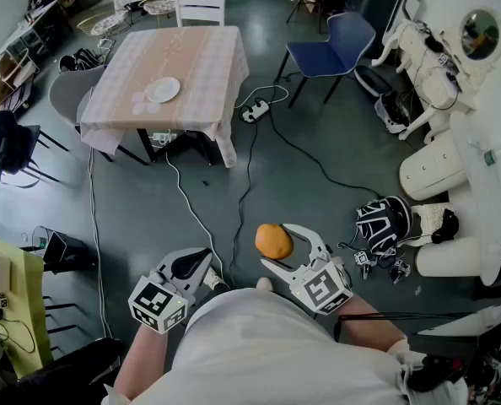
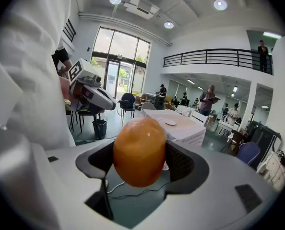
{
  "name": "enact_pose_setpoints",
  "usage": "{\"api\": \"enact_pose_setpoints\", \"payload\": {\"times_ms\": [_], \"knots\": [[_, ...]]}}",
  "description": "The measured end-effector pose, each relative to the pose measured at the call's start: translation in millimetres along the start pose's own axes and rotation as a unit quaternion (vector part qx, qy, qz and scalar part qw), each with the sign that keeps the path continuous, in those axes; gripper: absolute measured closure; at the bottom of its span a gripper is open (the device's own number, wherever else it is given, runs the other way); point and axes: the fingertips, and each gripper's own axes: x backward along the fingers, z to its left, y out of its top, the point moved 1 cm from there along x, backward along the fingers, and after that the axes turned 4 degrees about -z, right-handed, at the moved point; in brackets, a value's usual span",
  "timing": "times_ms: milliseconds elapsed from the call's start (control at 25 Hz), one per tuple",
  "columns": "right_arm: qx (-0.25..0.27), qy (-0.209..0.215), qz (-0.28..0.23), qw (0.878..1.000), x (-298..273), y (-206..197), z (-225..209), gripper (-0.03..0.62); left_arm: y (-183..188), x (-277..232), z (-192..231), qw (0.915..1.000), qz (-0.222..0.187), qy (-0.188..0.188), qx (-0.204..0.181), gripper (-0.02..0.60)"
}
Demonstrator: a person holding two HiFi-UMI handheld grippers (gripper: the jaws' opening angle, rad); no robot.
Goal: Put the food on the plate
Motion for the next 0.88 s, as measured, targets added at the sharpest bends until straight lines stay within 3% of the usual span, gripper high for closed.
{"api": "enact_pose_setpoints", "payload": {"times_ms": [360,640,880], "knots": [[-0.007,-0.012,-0.002,1.000,60,-50,-8,0.249,-17,-32,-56,0.9999,0.000,0.010,-0.003,0.572],[-0.026,-0.018,-0.002,1.000,90,-69,-14,0.249,-20,-38,-76,0.9997,0.000,0.025,-0.001,0.572],[-0.034,-0.008,-0.003,0.999,78,-71,-38,0.250,-20,-47,-69,0.9994,-0.002,0.032,0.014,0.572]]}}
